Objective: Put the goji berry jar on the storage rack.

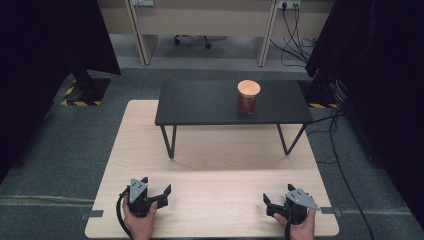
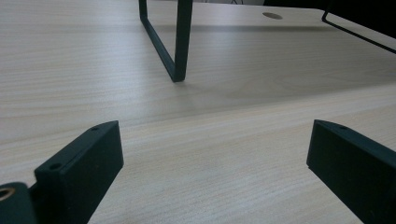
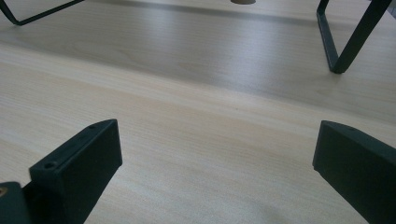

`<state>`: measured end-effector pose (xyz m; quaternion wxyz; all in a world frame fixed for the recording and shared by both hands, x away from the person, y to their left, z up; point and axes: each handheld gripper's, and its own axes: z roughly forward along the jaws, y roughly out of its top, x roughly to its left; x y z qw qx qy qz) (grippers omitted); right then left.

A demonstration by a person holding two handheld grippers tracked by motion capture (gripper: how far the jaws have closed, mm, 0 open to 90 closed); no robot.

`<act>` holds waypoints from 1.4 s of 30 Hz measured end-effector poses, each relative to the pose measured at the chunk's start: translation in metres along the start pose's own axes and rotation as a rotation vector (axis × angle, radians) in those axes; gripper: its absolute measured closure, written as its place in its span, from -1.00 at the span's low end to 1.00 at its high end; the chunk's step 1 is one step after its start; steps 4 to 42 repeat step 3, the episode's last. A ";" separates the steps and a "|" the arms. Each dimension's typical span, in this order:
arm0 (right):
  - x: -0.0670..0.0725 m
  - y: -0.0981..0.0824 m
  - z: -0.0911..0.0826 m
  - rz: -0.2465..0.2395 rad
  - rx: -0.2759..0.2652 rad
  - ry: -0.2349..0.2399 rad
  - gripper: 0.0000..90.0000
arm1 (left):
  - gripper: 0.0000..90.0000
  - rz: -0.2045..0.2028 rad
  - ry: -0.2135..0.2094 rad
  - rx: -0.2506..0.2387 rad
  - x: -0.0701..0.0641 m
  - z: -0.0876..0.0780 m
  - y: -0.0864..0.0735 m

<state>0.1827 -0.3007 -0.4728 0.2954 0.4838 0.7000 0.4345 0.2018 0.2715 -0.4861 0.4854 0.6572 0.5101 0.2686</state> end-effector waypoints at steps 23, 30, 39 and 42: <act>0.000 0.000 0.000 0.000 0.000 0.000 -0.97 | -0.94 0.001 0.001 0.001 0.000 0.000 0.000; 0.000 0.000 0.000 0.000 0.000 0.000 -0.97 | -0.94 0.001 0.001 0.001 0.000 0.000 0.000; 0.000 0.000 0.000 0.000 0.000 0.000 -0.97 | -0.94 0.001 0.001 0.001 0.000 0.000 0.000; 0.000 0.000 0.000 0.000 0.000 0.000 -0.97 | -0.94 0.001 0.001 0.001 0.000 0.000 0.000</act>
